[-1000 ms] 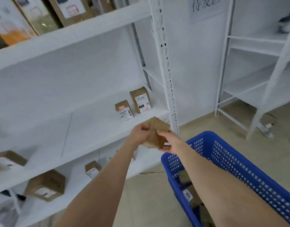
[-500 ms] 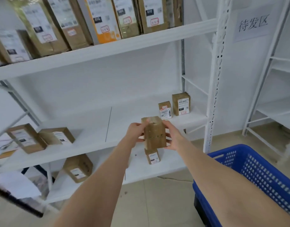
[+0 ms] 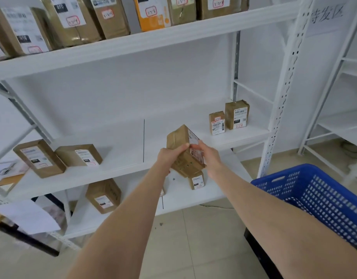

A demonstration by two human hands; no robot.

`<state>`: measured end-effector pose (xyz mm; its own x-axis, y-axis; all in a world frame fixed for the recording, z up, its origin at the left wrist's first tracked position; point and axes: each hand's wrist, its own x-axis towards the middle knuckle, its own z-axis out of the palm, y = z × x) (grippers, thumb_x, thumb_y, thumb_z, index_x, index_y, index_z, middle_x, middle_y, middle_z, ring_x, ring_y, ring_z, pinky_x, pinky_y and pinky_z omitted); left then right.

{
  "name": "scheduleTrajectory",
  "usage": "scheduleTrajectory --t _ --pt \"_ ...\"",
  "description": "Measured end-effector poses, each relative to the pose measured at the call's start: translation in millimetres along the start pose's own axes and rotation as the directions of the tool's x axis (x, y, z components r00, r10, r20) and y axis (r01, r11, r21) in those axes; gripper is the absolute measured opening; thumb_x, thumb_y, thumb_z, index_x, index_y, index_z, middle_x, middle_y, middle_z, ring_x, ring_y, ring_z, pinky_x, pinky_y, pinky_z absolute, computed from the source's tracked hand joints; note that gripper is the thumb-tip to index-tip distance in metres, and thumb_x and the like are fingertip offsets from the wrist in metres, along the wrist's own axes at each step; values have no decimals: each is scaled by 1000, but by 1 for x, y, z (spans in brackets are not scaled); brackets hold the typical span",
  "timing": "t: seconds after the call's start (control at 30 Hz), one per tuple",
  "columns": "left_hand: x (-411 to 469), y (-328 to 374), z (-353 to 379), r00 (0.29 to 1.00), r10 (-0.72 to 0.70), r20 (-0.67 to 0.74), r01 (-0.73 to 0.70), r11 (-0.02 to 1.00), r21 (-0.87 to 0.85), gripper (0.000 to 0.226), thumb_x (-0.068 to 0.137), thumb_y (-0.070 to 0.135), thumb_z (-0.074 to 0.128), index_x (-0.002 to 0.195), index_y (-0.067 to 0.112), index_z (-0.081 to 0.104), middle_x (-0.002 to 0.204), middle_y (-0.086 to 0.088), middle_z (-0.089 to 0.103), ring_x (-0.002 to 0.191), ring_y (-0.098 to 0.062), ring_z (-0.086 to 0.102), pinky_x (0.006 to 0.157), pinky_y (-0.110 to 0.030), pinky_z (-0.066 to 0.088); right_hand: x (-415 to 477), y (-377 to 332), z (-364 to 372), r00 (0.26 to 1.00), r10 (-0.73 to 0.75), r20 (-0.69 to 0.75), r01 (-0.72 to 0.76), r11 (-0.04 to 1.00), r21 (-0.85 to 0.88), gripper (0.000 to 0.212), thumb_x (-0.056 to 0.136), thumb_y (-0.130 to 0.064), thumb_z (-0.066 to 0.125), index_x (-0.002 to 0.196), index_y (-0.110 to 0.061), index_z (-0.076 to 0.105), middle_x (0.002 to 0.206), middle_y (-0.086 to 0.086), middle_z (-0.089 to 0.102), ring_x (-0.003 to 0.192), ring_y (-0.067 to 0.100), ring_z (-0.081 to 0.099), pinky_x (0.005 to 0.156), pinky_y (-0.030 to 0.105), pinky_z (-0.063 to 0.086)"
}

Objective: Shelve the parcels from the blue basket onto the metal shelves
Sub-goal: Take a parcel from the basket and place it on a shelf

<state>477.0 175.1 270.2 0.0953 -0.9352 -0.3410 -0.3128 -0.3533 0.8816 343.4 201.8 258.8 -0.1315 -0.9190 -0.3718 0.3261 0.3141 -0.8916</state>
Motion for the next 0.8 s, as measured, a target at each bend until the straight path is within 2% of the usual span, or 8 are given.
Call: scheduleTrajectory --t 0.13,0.2,0.27,0.3,0.37,0.43,0.6,0.8 --pt "2 -2 0 999 -40 10 41 998 -53 53 75 41 73 111 6 56 93 -7 64 84 -22 62 79 -37 52 10 5 -3 999 -7 -39 8 1000 21 29 98 -29 54 105 -7 71 96 10 71 72 14 64 56 26 47" --pt "3 -4 -4 998 -48 35 51 995 -90 45 79 37 69 108 5 58 87 -7 64 79 -20 62 81 -37 53 18 9 -12 996 8 -84 -6 1000 27 22 95 -18 59 113 -7 63 111 13 68 83 16 64 71 31 52" --pt "4 -6 -8 997 -44 64 52 989 -139 44 82 37 66 110 5 59 92 -9 67 86 -22 64 88 -39 54 24 12 -24 994 94 -58 -98 993 -67 39 91 -24 66 126 -12 53 128 13 57 108 27 58 94 42 49" --pt "4 -6 -8 996 -39 78 51 985 -165 43 82 37 65 110 5 60 95 -10 68 90 -23 64 90 -41 54 24 13 -29 987 159 -8 -159 980 -120 48 89 -33 68 129 -15 49 131 13 53 115 34 55 98 47 47" --pt "2 -5 -7 994 -24 107 45 979 -197 41 84 36 63 112 6 59 97 -10 67 93 -24 63 93 -43 52 22 14 -34 952 274 136 -257 958 -130 56 83 -50 68 124 -18 47 126 17 54 115 44 56 97 50 47" --pt "-1 -3 -3 992 -6 128 33 978 -208 43 85 35 62 116 6 58 96 -8 66 92 -24 63 91 -42 52 22 14 -34 922 306 237 -308 951 -31 60 79 -54 70 121 -17 49 124 24 57 109 46 60 93 51 50" --pt "-10 2 -3 989 16 148 18 974 -225 40 88 34 56 122 13 57 99 -4 63 98 -24 60 98 -46 47 21 8 -34 926 245 288 -299 940 163 39 81 -26 76 111 -12 56 116 26 60 103 42 64 89 49 55" --pt "-15 4 -3 997 40 70 -26 981 -192 26 86 32 53 108 23 62 103 -3 62 94 -21 55 97 -43 40 17 0 -30 946 208 248 -247 959 140 38 80 -13 77 112 -10 59 114 19 62 103 37 65 81 47 58"
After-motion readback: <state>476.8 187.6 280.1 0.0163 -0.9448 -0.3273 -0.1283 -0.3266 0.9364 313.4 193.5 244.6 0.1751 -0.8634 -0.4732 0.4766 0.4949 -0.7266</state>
